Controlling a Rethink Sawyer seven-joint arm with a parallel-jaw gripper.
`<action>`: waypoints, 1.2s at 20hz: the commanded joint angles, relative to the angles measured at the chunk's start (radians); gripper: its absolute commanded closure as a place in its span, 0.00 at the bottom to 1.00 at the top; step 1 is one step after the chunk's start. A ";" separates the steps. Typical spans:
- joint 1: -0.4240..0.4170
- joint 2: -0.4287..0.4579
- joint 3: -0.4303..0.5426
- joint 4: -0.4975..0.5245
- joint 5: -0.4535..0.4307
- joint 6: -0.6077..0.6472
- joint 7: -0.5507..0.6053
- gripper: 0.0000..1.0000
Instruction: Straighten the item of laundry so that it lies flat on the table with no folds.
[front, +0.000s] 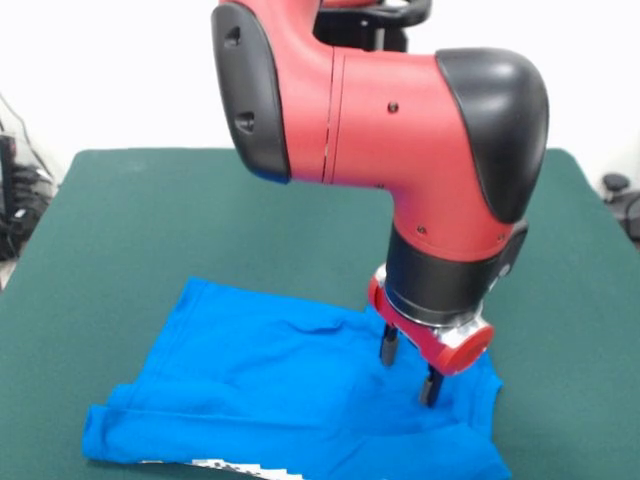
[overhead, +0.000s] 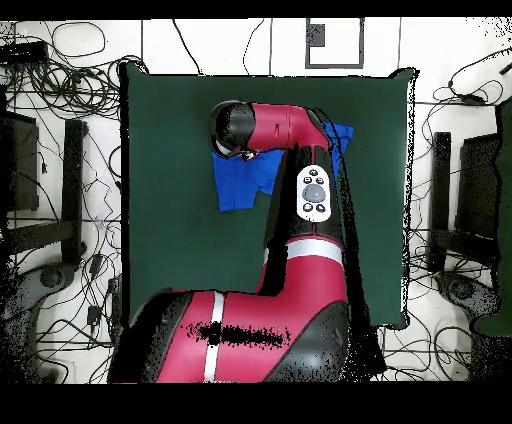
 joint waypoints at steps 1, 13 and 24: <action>0.008 -0.013 0.107 0.171 -0.027 -0.088 -0.135 0.00; -0.022 -0.026 0.110 0.308 -0.023 -0.217 -0.065 0.00; -0.024 -0.012 0.120 0.392 -0.029 -0.382 -0.027 0.00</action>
